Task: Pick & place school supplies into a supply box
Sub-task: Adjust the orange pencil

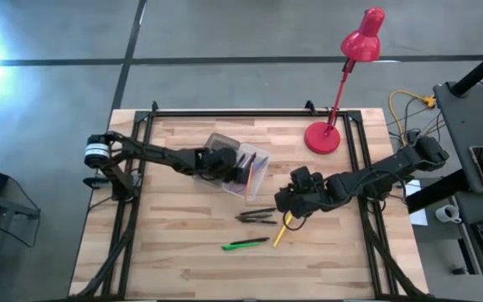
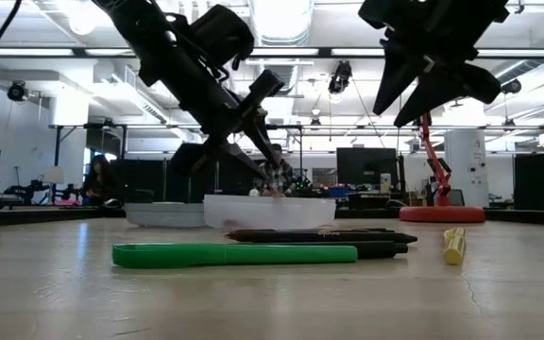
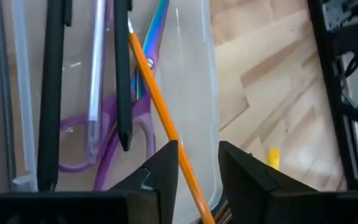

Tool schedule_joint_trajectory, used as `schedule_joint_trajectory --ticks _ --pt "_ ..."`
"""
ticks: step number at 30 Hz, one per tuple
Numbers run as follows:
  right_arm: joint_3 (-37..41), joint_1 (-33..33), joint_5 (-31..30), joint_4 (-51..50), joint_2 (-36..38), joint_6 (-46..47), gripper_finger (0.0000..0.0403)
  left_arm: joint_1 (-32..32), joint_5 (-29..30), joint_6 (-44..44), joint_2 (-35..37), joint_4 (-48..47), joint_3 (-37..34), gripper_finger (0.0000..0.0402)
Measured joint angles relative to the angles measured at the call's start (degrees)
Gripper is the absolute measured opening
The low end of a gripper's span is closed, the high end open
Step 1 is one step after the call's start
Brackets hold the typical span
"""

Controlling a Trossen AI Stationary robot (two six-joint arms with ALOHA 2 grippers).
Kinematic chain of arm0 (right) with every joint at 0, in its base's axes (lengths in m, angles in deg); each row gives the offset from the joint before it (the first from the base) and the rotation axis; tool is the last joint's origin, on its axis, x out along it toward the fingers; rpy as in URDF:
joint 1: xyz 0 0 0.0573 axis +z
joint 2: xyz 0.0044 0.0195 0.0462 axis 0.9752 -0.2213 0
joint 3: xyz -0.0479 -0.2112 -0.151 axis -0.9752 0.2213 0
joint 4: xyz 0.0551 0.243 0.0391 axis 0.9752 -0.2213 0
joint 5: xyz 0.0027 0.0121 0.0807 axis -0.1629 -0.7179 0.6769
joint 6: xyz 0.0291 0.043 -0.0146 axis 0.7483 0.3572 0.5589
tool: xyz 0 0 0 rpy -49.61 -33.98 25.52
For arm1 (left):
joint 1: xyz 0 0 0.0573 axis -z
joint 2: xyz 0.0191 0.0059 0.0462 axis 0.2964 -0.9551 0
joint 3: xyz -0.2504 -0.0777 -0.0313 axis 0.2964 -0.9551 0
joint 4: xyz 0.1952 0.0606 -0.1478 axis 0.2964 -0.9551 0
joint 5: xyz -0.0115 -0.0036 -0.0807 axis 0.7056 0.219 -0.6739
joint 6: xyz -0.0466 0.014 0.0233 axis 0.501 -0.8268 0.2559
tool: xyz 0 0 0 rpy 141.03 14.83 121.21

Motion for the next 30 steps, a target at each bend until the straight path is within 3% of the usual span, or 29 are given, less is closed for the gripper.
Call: schedule_joint_trajectory --ticks 10,24,30 --pt "0.08 -0.01 -0.28 -0.27 0.00 -0.28 0.0162 1.16 -1.67 0.19 -0.32 -1.08 0.02 0.0095" --pt "0.61 -0.22 -0.30 -0.82 0.00 0.03 0.0159 1.87 -1.71 2.15 -11.42 -3.88 6.64 0.0094" --pt "0.70 -0.18 -0.06 -1.60 0.00 0.06 0.0162 1.23 -2.07 1.98 -12.44 -3.74 8.75 0.0094"
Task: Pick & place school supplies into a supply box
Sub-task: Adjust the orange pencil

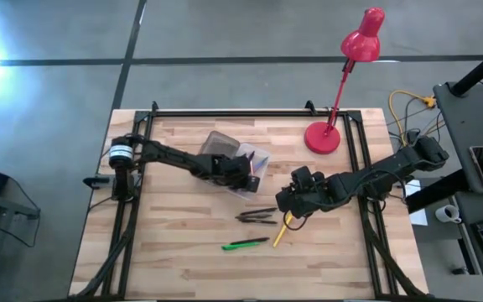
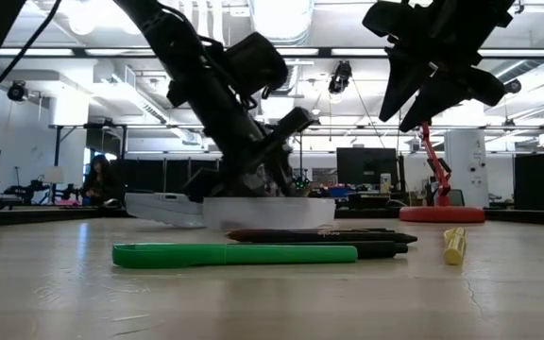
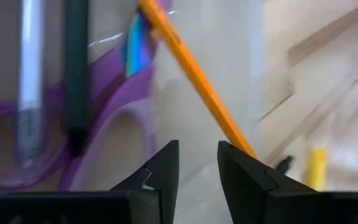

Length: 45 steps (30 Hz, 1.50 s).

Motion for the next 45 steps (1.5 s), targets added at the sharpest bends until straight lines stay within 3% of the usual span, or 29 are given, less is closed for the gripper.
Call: schedule_joint_trajectory --ticks 26,37,45 --pt "0.04 -0.04 0.22 -3.32 0.00 0.81 0.0153 -2.04 0.13 -3.61 0.00 -6.00 2.24 0.0094" --pt "0.07 -0.02 0.17 -3.41 0.00 0.81 0.0154 -3.21 0.65 -7.03 0.00 -5.94 2.24 0.0013" --pt "0.33 0.00 0.15 -3.45 0.00 1.45 0.0153 -3.31 4.37 -8.58 0.02 -5.89 4.53 0.0015"
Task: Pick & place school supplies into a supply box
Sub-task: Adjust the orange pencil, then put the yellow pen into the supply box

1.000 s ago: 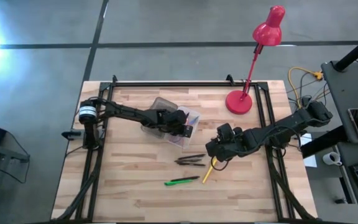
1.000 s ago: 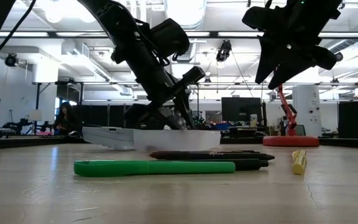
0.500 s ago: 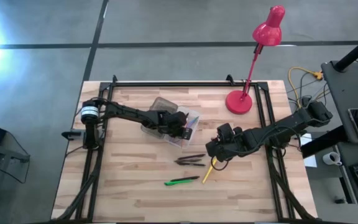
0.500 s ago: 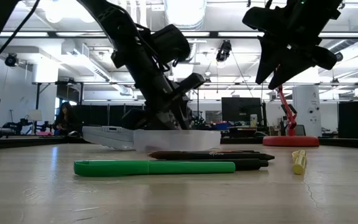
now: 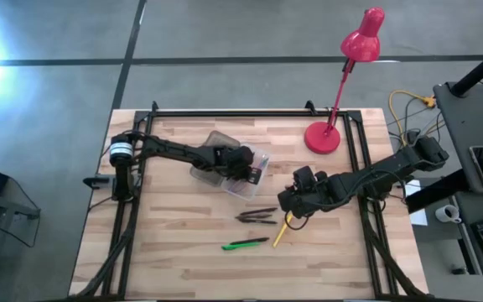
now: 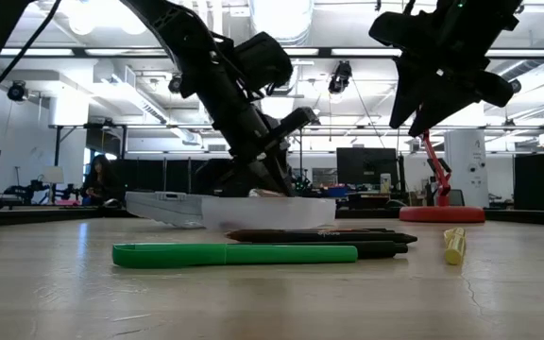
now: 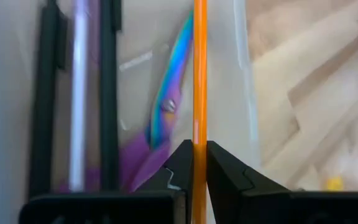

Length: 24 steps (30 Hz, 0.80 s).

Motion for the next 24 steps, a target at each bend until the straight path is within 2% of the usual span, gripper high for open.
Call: schedule_joint_trajectory --ticks 3,8,12,19,21,24 --pt "0.17 0.00 0.00 -0.46 0.00 0.31 0.0155 -0.46 1.49 -0.48 0.00 -0.55 0.40 0.0015" --pt "0.21 0.00 -0.01 -0.85 0.00 0.35 0.0157 -0.87 0.07 -1.87 0.00 -3.73 -0.20 0.0026" --pt "0.21 0.00 0.00 -0.85 0.00 0.46 0.0153 -0.78 -0.42 -1.94 0.00 -6.90 -0.24 0.0053" --pt "0.21 0.00 0.35 -0.85 0.00 0.25 0.0152 -0.80 -0.33 -4.38 0.16 -6.83 1.30 0.0101" --pt "0.21 0.04 2.44 -0.83 0.00 -2.37 0.0154 -0.58 -0.32 -7.50 0.96 -6.89 2.19 0.0108" --pt "0.21 0.89 6.70 -0.83 0.00 -11.36 0.0157 0.78 -0.27 -14.09 2.88 -6.78 4.17 0.0110"
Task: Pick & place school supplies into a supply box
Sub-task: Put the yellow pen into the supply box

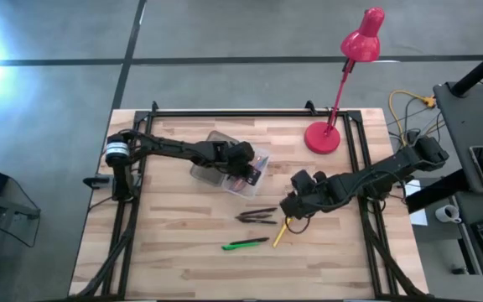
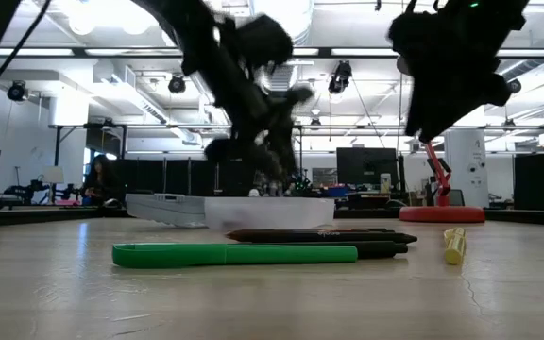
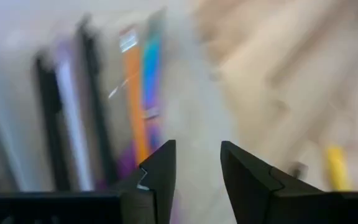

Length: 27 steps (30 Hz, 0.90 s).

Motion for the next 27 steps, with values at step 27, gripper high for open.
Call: schedule_joint_trajectory --ticks 27 --pt "-3.87 7.92 13.76 7.76 -19.50 -72.62 0.0210 16.59 15.23 1.77 5.82 -0.21 1.71 0.0111"
